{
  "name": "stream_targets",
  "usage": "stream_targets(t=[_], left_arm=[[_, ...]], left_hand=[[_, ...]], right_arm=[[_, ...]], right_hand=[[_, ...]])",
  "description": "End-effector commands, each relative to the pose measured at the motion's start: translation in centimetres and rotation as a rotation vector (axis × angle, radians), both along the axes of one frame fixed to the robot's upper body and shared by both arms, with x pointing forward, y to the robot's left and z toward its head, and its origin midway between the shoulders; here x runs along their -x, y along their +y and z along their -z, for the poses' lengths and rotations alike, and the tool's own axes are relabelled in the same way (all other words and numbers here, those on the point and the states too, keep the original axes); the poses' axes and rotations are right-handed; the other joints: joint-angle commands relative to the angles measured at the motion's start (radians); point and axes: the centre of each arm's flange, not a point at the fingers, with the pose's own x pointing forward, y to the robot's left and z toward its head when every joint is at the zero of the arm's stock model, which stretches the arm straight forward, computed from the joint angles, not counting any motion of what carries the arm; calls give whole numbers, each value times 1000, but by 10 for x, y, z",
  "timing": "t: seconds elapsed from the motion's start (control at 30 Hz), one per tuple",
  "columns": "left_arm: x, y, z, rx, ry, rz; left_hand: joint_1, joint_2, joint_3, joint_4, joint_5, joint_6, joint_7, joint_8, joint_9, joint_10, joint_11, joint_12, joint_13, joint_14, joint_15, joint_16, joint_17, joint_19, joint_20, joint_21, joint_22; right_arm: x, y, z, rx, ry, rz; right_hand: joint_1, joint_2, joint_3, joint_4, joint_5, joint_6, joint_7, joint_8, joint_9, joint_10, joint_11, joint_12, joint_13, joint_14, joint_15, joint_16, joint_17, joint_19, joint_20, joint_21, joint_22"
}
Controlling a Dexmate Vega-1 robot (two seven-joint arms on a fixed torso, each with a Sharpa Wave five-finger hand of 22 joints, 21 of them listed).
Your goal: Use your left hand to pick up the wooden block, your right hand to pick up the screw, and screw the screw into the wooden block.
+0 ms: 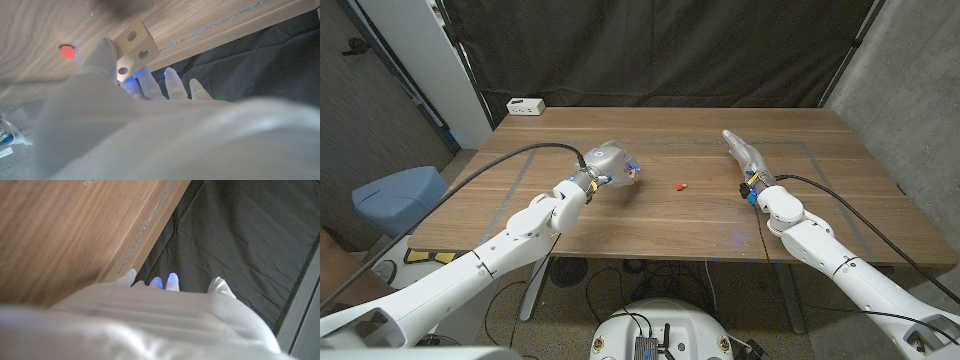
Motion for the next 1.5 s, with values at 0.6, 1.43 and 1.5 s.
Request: stream_targets(t=[0.6, 1.43, 1.5], left_arm=[[-19, -22, -18, 283, 18, 176], [-33, -22, -23, 575, 123, 345], [-35, -21, -24, 596, 138, 354]], left_hand=[[7, 15, -8, -1, 11, 80, 29, 39, 3, 33, -2, 10, 13, 32, -117, 14, 7, 13, -4, 4, 4], [17, 25, -16, -3, 14, 60, 40, 29, 1, 37, -3, -6, 6, 38, -102, 9, 2, 22, 8, 1, 5], [16, 25, -17, -2, 14, 55, 39, 27, 0, 35, -2, -9, 6, 34, -99, 6, 1, 20, 7, 0, 5]], right_arm=[[21, 2, -28, 285, -23, 143], [32, 11, -47, 542, -24, 257], [33, 12, -48, 557, -19, 262]], right_hand=[[83, -14, 41, -77, 22, 59, -3, 11, 8, 46, 4, 10, 8, 40, -1, 6, 1, 60, 1, 12, 3], [126, -50, 55, -125, 28, 92, -8, 12, 9, 57, -7, 7, 8, 60, -3, 6, 2, 83, -7, 9, 3], [128, -51, 55, -127, 28, 93, -8, 12, 9, 57, -7, 7, 9, 61, -3, 6, 2, 84, -7, 8, 3]])
